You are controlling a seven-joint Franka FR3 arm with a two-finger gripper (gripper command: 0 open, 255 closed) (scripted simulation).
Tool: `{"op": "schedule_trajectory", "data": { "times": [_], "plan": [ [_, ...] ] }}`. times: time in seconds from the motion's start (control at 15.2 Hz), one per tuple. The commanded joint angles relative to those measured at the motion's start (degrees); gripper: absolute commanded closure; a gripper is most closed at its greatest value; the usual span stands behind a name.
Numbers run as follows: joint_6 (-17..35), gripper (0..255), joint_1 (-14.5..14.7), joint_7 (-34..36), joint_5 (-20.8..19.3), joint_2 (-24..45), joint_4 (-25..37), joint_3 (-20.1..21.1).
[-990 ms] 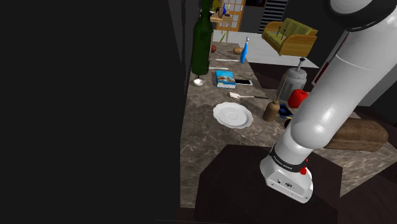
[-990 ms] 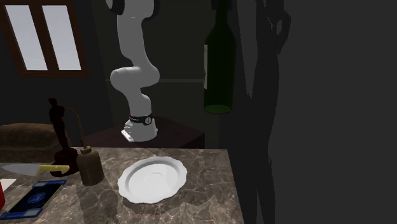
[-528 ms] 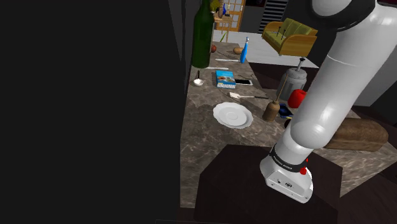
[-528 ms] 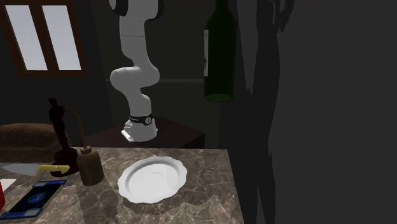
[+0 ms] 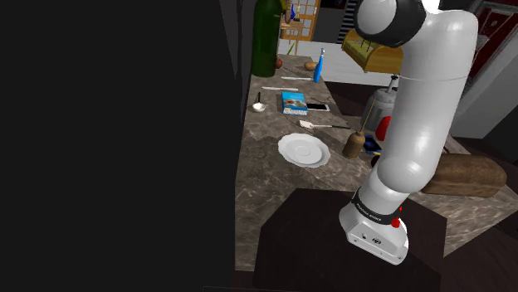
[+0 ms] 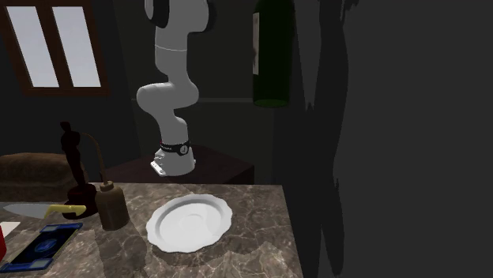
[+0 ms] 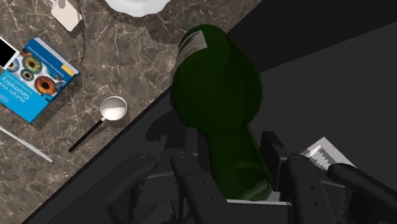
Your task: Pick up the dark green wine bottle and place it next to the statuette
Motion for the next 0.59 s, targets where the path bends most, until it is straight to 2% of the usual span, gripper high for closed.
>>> {"op": "schedule_trajectory", "data": {
  "times": [0.0,0.07,0.2,0.53],
  "plan": [
    [1.8,255,0.6,-0.7,-0.9,-4.6,-6.6,-0.3],
    [3.7,255,1.1,-1.3,-1.7,-8.8,-12.7,-0.7],
    [5.8,255,1.5,-2.4,-2.9,-15.0,-21.0,-1.3],
    [7.2,255,0.4,-5.2,-5.0,-26.5,-33.9,-1.9]
  ]
}}
